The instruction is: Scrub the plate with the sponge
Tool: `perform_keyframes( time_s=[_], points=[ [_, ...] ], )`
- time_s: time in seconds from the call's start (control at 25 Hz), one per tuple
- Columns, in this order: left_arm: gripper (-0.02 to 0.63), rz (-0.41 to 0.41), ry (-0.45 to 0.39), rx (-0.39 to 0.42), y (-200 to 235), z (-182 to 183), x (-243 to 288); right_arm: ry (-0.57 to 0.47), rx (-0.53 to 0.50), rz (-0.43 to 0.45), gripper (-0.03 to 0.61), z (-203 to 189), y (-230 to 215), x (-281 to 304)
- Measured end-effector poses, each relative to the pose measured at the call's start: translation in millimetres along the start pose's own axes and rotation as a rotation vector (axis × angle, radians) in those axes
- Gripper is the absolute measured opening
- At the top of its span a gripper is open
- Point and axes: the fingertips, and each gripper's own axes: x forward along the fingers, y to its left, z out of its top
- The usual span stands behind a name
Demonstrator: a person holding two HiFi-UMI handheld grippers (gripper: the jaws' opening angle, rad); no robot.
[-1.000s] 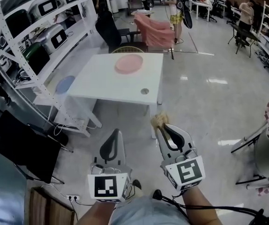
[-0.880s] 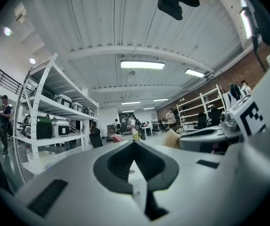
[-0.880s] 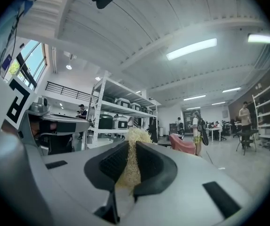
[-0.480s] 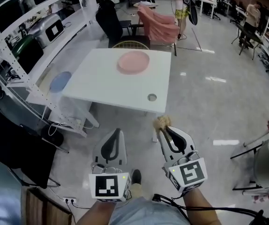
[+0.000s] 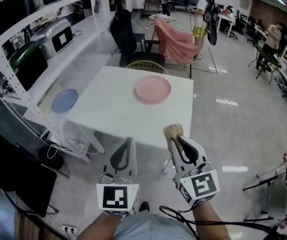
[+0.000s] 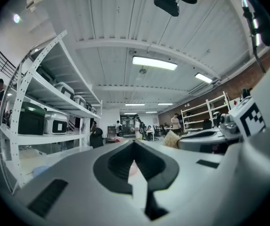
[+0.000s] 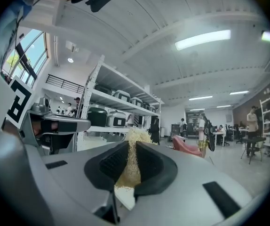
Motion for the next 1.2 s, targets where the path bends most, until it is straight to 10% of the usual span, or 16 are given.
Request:
perform_keyframes(
  time_s=[1.2],
  points=[
    [0.012, -0.137, 0.158, 0.011, 8, -78, 227, 0.071, 0.08, -0.102, 0.054, -60, -145, 155]
  ],
)
